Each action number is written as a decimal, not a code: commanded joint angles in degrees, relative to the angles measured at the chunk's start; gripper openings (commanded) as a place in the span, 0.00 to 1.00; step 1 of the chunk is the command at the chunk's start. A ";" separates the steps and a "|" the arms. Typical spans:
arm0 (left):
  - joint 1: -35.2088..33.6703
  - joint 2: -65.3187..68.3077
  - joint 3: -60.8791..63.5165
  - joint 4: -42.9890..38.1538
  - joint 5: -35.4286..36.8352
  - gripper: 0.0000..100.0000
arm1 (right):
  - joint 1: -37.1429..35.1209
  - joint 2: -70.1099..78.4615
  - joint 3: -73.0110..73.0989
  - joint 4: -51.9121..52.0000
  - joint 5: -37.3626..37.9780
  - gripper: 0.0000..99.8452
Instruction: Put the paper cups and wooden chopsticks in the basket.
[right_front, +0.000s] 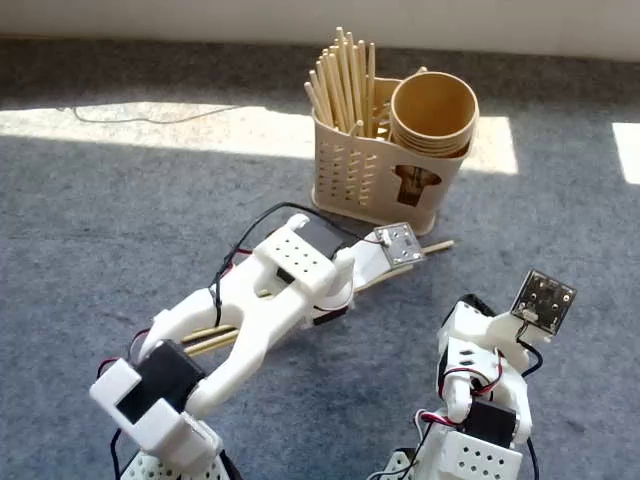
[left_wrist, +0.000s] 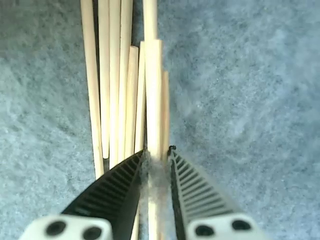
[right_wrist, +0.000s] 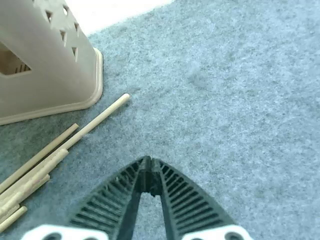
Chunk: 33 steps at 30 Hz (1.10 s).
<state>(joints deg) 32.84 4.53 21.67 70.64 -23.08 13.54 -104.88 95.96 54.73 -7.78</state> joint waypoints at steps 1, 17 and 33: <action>0.48 -6.81 1.45 0.09 -0.18 0.01 | 0.57 -0.40 6.73 -0.13 -0.26 0.01; -0.04 -6.90 4.97 -1.32 -0.09 0.06 | 0.57 -0.40 6.73 -0.13 -0.26 0.01; -0.92 -2.33 6.99 -7.03 4.04 0.09 | 0.57 -0.40 6.73 -0.13 -0.26 0.01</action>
<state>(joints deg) 32.66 0.13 29.58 65.19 -19.56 13.54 -104.88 95.96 54.73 -7.78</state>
